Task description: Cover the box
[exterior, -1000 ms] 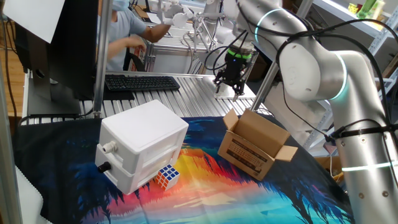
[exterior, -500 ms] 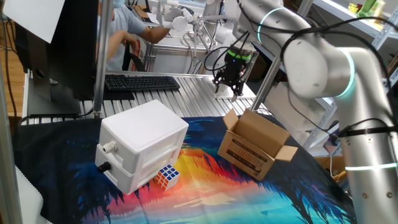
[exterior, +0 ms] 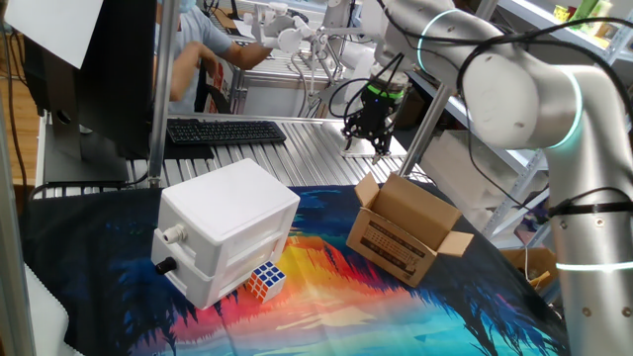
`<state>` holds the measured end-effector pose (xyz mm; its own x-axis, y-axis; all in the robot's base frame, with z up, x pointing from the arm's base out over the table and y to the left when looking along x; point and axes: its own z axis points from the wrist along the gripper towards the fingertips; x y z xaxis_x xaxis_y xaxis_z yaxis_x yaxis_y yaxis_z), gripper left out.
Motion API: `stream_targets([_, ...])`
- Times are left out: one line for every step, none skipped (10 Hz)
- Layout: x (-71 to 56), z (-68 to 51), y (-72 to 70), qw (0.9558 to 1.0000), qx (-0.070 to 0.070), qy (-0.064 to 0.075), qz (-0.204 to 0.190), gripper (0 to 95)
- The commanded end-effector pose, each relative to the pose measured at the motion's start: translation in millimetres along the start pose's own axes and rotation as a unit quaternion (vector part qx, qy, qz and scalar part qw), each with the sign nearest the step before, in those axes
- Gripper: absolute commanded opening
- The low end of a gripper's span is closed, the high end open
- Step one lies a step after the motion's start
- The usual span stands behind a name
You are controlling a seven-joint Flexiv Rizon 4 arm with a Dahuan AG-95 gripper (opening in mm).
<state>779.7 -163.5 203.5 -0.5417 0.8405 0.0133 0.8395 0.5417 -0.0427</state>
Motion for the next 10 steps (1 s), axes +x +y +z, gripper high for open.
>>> stream_targets([-2.4,-0.4,2.4,1.0000,-0.002,0.007,0.003,76.0])
stream_targets([-2.4,-0.5,2.4,1.0000,-0.004,0.008,0.004,76.0])
stream_targets([-2.5,-0.6,2.2,0.9999,-0.005,0.010,0.004,76.0])
stream_targets([-2.6,-0.6,2.2,0.9999,-0.006,0.009,0.001,76.0])
stream_targets([-2.8,-0.8,2.0,0.9999,-0.006,0.008,0.001,76.0])
stream_targets([-3.1,-0.8,1.7,0.9999,-0.007,0.008,0.000,76.0])
stream_targets([-3.6,-0.3,1.2,0.9999,-0.008,0.008,-0.001,76.0])
stream_targets([-3.6,0.5,1.2,0.9999,-0.009,0.008,0.000,76.0])
stream_targets([-3.7,1.0,1.1,0.9999,-0.010,0.007,0.000,76.0])
stream_targets([-4.2,2.5,0.7,0.9999,-0.013,0.007,-0.002,76.0])
